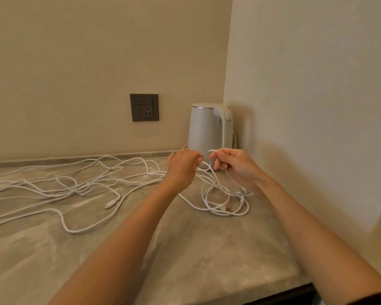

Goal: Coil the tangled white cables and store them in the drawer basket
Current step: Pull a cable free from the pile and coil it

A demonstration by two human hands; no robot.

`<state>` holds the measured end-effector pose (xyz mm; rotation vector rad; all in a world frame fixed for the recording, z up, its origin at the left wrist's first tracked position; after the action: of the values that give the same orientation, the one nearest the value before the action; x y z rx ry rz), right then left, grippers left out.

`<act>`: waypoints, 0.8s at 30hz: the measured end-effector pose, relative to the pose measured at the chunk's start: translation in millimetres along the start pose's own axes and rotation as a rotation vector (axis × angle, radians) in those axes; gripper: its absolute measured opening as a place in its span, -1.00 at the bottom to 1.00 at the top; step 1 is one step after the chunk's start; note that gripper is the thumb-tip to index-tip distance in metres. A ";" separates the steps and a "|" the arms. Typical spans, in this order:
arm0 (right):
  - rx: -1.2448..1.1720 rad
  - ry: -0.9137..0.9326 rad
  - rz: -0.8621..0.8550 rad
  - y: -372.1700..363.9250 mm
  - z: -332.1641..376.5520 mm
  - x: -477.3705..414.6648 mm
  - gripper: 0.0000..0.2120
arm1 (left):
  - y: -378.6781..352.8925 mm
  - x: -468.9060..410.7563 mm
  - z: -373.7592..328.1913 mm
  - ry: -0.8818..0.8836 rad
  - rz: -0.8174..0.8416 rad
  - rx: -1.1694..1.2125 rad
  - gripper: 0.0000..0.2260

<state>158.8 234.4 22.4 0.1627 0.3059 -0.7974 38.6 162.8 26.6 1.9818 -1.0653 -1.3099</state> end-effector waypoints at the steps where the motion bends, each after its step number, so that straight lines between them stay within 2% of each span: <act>1: -0.125 -0.011 0.020 -3.6 0.7 -2.8 -0.74 | 2.8 -2.9 5.0 0.009 0.013 0.045 -0.79; 3: -0.242 -0.032 0.067 -11.8 2.6 -6.8 -0.73 | 9.3 -1.2 9.7 0.030 0.015 0.261 -0.81; 5: -0.243 -0.050 0.154 -23.5 4.6 -11.3 -0.74 | 15.9 0.5 11.9 0.008 -0.001 0.385 -0.77; 7: -0.207 -0.085 0.250 -33.3 7.2 -14.0 -0.75 | 17.1 -1.5 11.6 -0.078 0.018 0.362 -0.77; 9: -0.164 -0.106 0.294 -37.9 9.4 -17.8 -0.76 | 19.5 -5.4 13.0 -0.121 0.040 0.338 -0.87; 13: -0.141 -0.127 0.206 -33.7 6.0 -26.9 -0.72 | 30.3 -8.2 23.1 -0.070 0.051 0.399 -0.73; 15: -0.114 -0.152 0.173 -37.1 2.9 -30.7 -0.65 | 40.6 -5.7 30.4 -0.027 -0.019 0.411 -0.68; 19: -0.114 -0.203 0.174 -59.8 -2.3 -40.2 -0.44 | 60.8 -1.2 47.1 0.054 -0.254 0.307 -0.74; 21: -0.133 -0.216 0.144 -72.4 -9.3 -47.9 -0.35 | 71.0 0.4 59.0 0.140 -0.383 0.301 -0.74; 24: -0.040 -0.216 0.094 -83.7 -21.8 -54.8 -0.33 | 89.8 1.5 83.7 0.331 -0.559 0.339 -0.73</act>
<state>57.6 219.5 17.5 0.0518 0.1098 -0.7085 -67.0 111.8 62.8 2.7750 -0.6213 -1.0350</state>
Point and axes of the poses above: each hand's wrist, its own x-axis away from the middle knuckle, its own y-axis out of the back of the hand, z = x × y, the point moved 5 cm from there along -x, towards the middle knuckle
